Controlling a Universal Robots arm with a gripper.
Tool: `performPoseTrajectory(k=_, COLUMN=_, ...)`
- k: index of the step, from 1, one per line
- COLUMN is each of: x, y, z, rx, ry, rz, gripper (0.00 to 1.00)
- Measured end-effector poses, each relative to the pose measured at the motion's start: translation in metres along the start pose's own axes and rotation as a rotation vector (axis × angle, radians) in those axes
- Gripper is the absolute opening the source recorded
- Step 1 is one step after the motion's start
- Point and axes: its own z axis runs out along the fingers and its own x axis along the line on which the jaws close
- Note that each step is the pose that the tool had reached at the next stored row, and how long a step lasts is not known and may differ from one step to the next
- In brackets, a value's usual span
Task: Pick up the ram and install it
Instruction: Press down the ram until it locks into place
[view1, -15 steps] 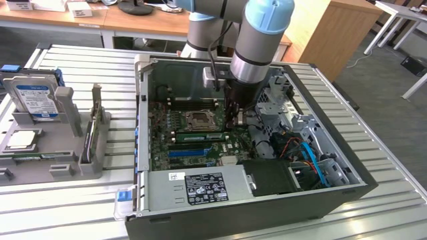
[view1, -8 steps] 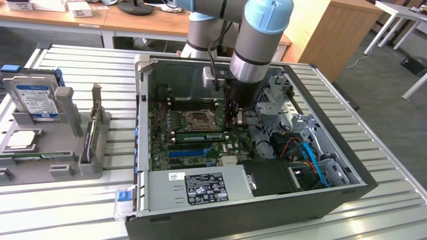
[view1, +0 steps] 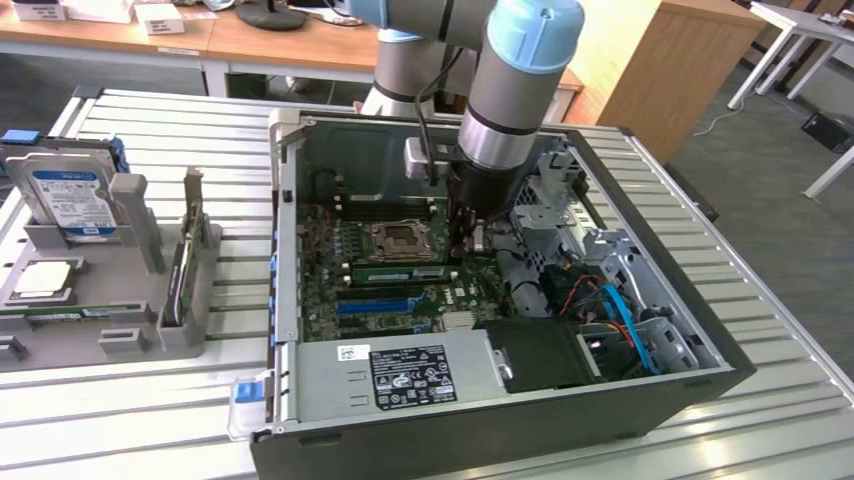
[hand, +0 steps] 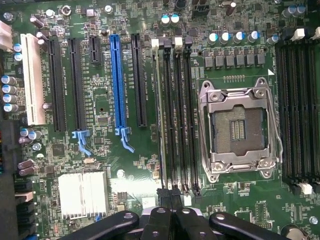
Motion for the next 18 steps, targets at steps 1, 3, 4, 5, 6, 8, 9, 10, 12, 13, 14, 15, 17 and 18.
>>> performPoseTrajectory(k=1, x=0.0000, y=0.0000, z=0.0002, rx=0.0000, ry=0.0001, rz=0.000, gripper=0.11)
performPoseTrajectory(k=3, x=0.0000, y=0.0000, z=0.0002, rx=0.0000, ry=0.0002, rz=0.000, gripper=0.11)
performPoseTrajectory(k=4, x=0.0000, y=0.0000, z=0.0002, rx=-0.0001, ry=0.0002, rz=0.000, gripper=0.11)
performPoseTrajectory(k=5, x=0.0000, y=0.0000, z=0.0006, rx=0.0000, ry=-0.0001, rz=0.000, gripper=0.11)
performPoseTrajectory(k=6, x=-0.0001, y=0.0000, z=0.0013, rx=0.0000, ry=-0.0002, rz=0.000, gripper=0.11)
performPoseTrajectory(k=8, x=0.0000, y=0.0000, z=0.0023, rx=0.0000, ry=-0.0001, rz=0.000, gripper=0.11)
performPoseTrajectory(k=9, x=0.0000, y=0.0000, z=0.0029, rx=0.0000, ry=0.0000, rz=0.000, gripper=0.11)
performPoseTrajectory(k=10, x=0.0000, y=0.0001, z=0.0032, rx=0.0000, ry=0.0001, rz=0.000, gripper=0.11)
performPoseTrajectory(k=12, x=0.0000, y=0.0000, z=0.0039, rx=0.0000, ry=0.0000, rz=0.000, gripper=0.11)
performPoseTrajectory(k=13, x=0.0000, y=0.0000, z=0.0042, rx=0.0000, ry=0.0000, rz=0.000, gripper=0.11)
performPoseTrajectory(k=14, x=0.0000, y=0.0000, z=0.0042, rx=-0.0001, ry=0.0001, rz=0.000, gripper=0.11)
performPoseTrajectory(k=15, x=0.0000, y=0.0000, z=0.0042, rx=0.0000, ry=0.0001, rz=0.000, gripper=0.11)
performPoseTrajectory(k=17, x=0.0000, y=0.0000, z=0.0044, rx=0.0000, ry=0.0001, rz=0.000, gripper=0.11)
performPoseTrajectory(k=18, x=0.0000, y=0.0000, z=0.0052, rx=0.0001, ry=-0.0003, rz=0.000, gripper=0.11)
